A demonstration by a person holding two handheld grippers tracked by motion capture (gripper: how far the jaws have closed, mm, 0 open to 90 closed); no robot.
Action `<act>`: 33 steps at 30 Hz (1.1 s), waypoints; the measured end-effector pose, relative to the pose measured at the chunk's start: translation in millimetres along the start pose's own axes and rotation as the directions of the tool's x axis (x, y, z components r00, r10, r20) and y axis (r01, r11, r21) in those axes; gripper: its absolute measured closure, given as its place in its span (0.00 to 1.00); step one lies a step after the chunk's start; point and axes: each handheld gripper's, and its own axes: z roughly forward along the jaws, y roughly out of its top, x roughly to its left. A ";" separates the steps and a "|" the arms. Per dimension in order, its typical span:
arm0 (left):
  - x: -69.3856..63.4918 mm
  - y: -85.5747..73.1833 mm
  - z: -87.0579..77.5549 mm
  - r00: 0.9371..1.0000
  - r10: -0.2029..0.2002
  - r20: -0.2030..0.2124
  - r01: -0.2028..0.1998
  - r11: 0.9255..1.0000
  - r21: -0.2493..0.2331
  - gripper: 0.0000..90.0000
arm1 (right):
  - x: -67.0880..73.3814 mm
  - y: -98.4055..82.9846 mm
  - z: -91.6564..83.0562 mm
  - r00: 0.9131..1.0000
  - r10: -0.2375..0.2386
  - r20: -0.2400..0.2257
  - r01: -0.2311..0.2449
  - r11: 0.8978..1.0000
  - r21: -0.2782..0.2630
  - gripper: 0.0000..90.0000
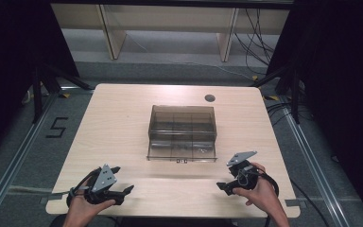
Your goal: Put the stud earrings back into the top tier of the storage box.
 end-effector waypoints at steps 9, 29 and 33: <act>-0.4 -0.1 0.1 1.000 -0.004 -0.003 0.004 1.000 -0.004 0.23 | 1.4 -7.8 3.9 1.000 -0.016 0.005 0.016 0.999 -0.040 0.26; -0.5 0.1 -0.3 1.000 -0.004 -0.003 0.004 1.000 -0.009 0.23 | 8.4 -24.1 1.6 1.000 0.022 -0.003 -0.023 0.998 -0.050 0.25; 0.7 0.2 -0.1 1.000 0.012 -0.004 -0.012 1.000 -0.016 0.23 | 9.7 -26.9 2.1 0.999 0.030 -0.010 -0.031 0.998 -0.055 0.25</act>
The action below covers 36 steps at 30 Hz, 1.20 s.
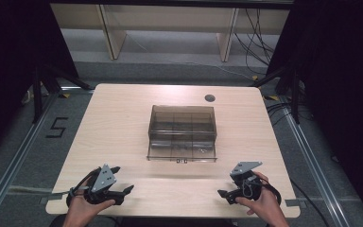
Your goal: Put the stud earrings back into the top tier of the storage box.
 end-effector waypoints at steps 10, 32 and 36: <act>-0.1 0.1 -0.5 1.000 -0.001 -0.002 0.001 1.000 0.001 0.23 | 1.4 -8.6 -0.4 1.000 0.001 -0.006 -0.001 1.000 -0.011 0.25; 0.1 0.4 0.0 1.000 0.016 0.000 -0.016 1.000 0.000 0.23 | 3.2 -31.4 -4.8 1.000 -0.005 -0.007 0.004 0.998 -0.056 0.23; -1.3 -0.3 0.5 1.000 -0.009 -0.003 0.009 1.000 0.003 0.23 | 3.4 -33.7 -4.6 1.000 -0.008 0.005 0.008 0.998 -0.067 0.23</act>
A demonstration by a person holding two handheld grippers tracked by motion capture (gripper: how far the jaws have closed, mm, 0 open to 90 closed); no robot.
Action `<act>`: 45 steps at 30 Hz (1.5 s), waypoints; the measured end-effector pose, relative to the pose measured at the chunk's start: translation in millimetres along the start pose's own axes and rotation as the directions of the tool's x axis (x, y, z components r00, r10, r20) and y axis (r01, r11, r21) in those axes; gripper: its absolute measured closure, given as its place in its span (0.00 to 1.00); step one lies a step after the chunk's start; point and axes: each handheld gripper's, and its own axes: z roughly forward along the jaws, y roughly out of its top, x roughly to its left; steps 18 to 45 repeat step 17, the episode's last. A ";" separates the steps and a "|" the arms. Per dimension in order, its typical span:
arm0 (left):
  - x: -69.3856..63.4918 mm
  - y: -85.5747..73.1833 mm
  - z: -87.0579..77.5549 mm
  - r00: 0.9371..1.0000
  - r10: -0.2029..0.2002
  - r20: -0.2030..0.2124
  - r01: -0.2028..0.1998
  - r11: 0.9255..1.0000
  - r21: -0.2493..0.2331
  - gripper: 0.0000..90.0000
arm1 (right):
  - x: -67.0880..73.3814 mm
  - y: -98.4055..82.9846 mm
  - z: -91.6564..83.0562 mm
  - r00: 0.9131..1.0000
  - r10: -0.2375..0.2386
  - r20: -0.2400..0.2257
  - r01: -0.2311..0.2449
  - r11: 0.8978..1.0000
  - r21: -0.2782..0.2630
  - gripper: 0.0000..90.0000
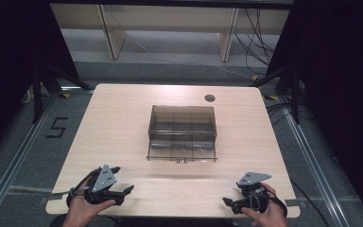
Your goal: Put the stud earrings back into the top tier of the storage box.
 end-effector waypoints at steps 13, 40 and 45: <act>-0.6 0.2 -0.1 1.000 0.002 -0.004 -0.002 1.000 0.001 0.23 | 0.4 -1.1 -3.7 1.000 0.012 0.014 -0.012 1.000 0.008 0.22; -0.6 0.3 0.0 1.000 0.002 -0.003 -0.002 1.000 0.001 0.23 | -0.5 -1.4 -3.4 1.000 0.011 0.016 -0.011 1.000 0.004 0.22; -0.6 0.3 0.0 1.000 0.002 -0.003 -0.002 1.000 0.001 0.23 | -0.5 -1.4 -3.4 1.000 0.011 0.016 -0.011 1.000 0.004 0.22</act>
